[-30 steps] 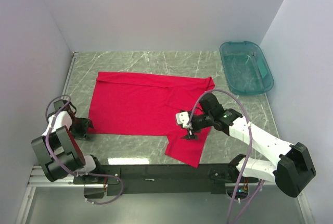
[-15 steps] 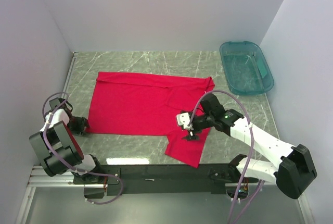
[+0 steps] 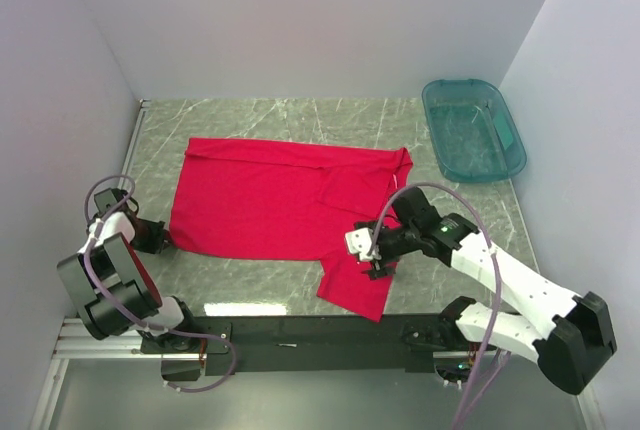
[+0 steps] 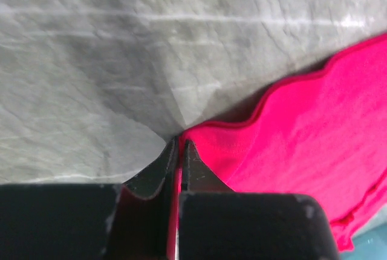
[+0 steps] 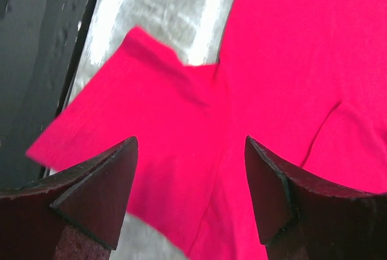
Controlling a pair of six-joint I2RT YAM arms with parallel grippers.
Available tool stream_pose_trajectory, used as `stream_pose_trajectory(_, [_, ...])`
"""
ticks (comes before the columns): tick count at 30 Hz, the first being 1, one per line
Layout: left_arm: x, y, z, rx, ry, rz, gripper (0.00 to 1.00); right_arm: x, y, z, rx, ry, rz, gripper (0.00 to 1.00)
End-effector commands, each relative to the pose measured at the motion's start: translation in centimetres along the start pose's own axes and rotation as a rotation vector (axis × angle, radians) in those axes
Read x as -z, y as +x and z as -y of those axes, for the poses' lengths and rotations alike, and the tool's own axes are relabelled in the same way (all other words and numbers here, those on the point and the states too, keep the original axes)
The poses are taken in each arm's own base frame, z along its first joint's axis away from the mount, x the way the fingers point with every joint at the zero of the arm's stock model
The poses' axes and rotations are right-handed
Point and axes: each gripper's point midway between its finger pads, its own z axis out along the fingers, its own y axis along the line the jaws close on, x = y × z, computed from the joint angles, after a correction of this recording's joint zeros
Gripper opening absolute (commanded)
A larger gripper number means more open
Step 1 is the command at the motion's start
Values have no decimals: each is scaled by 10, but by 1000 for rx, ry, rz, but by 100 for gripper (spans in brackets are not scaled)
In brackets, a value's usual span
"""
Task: Fold and stack the t-shirts
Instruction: Fold the tshirt
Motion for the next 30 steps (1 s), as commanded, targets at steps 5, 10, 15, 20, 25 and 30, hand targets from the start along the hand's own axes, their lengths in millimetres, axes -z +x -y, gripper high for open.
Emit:
stream_pose_trajectory(5, [24,6,24,-56,151,-10,0,18,38,-55,155,-175,-153,79])
stream_pose_trajectory(10, [32,10,23,-78,174,-2,0,13,47,-94,187,-308,-175,75])
stream_pose_trajectory(15, [33,14,24,-85,189,-16,0,4,48,-117,258,-382,-214,65])
stream_pose_trajectory(20, [34,15,26,-92,199,-25,1,-11,48,-130,301,-418,-254,59])
stream_pose_trajectory(25, [35,16,26,-92,205,-25,1,-23,48,-130,312,-425,-281,54])
stream_pose_trajectory(30, [33,16,26,-90,207,-31,0,-29,56,-135,326,-431,-313,52])
